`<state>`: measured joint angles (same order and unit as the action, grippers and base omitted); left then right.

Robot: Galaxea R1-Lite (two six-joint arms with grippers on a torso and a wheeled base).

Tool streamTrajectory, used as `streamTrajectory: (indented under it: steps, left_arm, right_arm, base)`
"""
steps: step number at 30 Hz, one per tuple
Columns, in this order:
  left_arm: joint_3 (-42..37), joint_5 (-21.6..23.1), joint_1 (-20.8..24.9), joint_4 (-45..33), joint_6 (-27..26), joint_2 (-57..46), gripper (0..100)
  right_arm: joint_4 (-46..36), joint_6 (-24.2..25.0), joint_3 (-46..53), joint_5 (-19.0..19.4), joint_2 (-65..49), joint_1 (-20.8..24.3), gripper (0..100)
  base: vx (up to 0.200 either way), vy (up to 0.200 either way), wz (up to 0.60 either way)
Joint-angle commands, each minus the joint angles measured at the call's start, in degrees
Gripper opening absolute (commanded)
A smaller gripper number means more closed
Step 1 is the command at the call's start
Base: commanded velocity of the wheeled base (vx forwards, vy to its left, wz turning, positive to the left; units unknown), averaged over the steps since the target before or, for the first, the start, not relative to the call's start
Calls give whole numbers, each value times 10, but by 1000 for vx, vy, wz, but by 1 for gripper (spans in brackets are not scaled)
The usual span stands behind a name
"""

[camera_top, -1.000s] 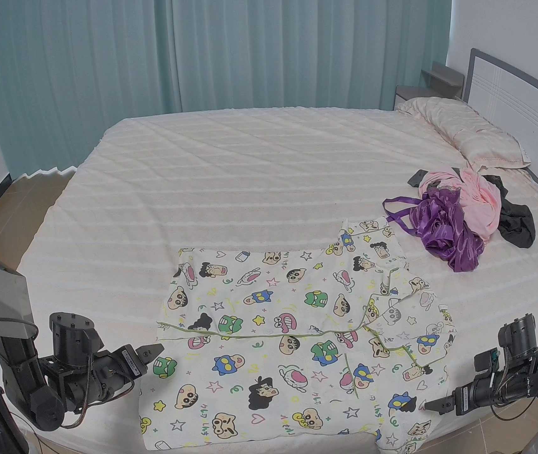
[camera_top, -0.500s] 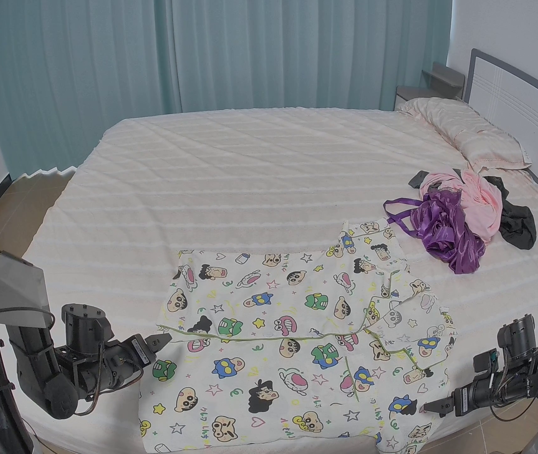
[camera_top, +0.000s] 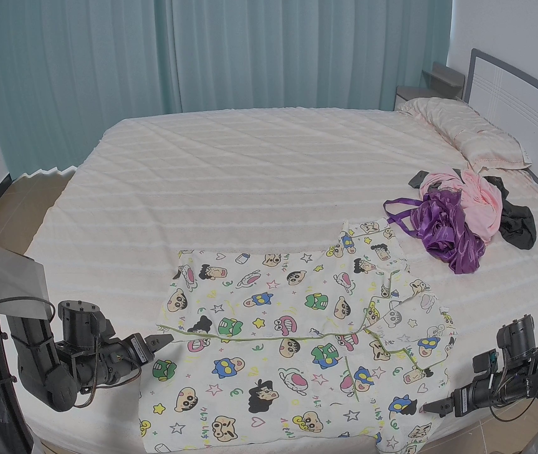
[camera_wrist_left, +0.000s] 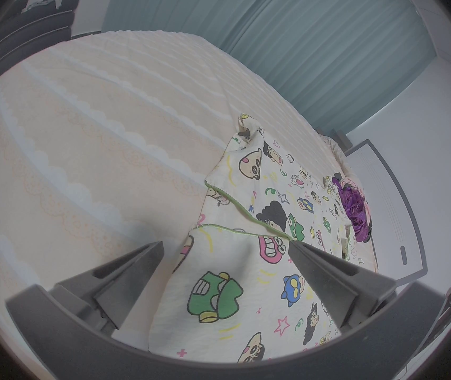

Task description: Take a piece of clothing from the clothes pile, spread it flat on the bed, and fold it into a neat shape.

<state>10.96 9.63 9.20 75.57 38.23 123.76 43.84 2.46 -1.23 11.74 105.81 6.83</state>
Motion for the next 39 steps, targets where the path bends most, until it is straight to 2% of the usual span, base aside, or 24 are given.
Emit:
streamTrajectory:
  steps: [1,2,18,26,39]
  left_arm:
    - [1,6,-1,0,0,12,100]
    - [2,6,-1,0,-1,17,0]
    - [4,2,-18,2,-2,17,0]
    - [6,1,-32,44,-2,20,0]
    - [15,1,-52,46,-11,20,0]
  right_arm:
    - [0,0,0,0,1,0,100]
    - [0,0,0,0,2,0,100]
    - [0,0,2,0,9,7,100]
    - [0,1,1,0,9,7,100]
    - [0,1,1,0,8,7,100]
  base:
    - [0,0,0]
    - [0,0,0]
    - [0,0,0]
    - [0,0,0]
    - [0,0,0]
